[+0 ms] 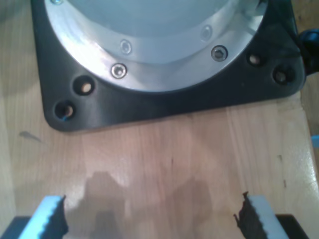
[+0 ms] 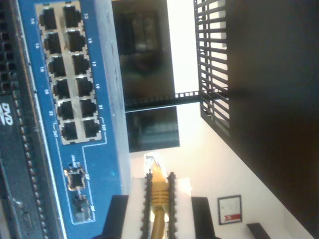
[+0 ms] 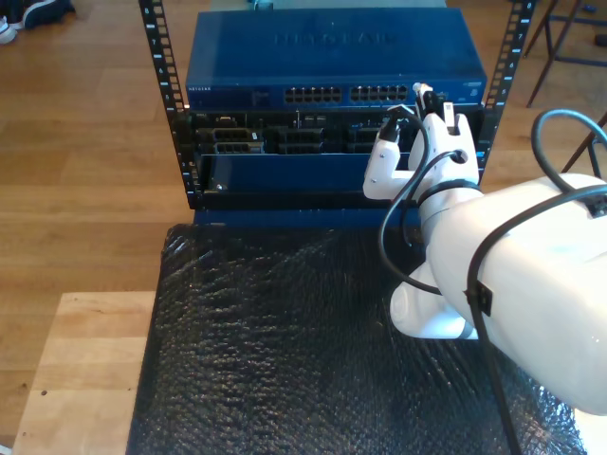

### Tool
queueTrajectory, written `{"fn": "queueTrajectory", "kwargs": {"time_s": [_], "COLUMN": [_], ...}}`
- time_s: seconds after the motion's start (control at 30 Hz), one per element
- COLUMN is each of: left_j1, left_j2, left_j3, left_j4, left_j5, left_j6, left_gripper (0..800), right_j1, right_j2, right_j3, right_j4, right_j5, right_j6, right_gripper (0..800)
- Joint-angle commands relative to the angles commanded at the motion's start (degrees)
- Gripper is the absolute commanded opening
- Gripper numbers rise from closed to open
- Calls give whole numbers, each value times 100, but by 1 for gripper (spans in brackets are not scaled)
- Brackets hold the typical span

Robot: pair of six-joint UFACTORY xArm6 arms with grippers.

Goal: Grab the cable and plug it in

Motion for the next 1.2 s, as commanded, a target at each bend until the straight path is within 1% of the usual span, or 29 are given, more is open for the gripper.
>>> {"fn": "queueTrajectory", "kwargs": {"time_s": [0.37,1.03,1.2], "left_j1": [0,0,0], "left_j2": [0,0,0], "left_j3": [0,0,0], "left_j4": [0,0,0], "left_j5": [0,0,0], "left_j6": [0,0,0], "left_gripper": [800,800,800], "right_j1": [141,246,264], "right_j2": [193,554,651], "right_j3": [-97,-642,-800], "right_j4": [308,387,624], "right_j5": [-18,0,9], "right_j6": [-237,-202,-211], "right_gripper": [0,0,0]}}
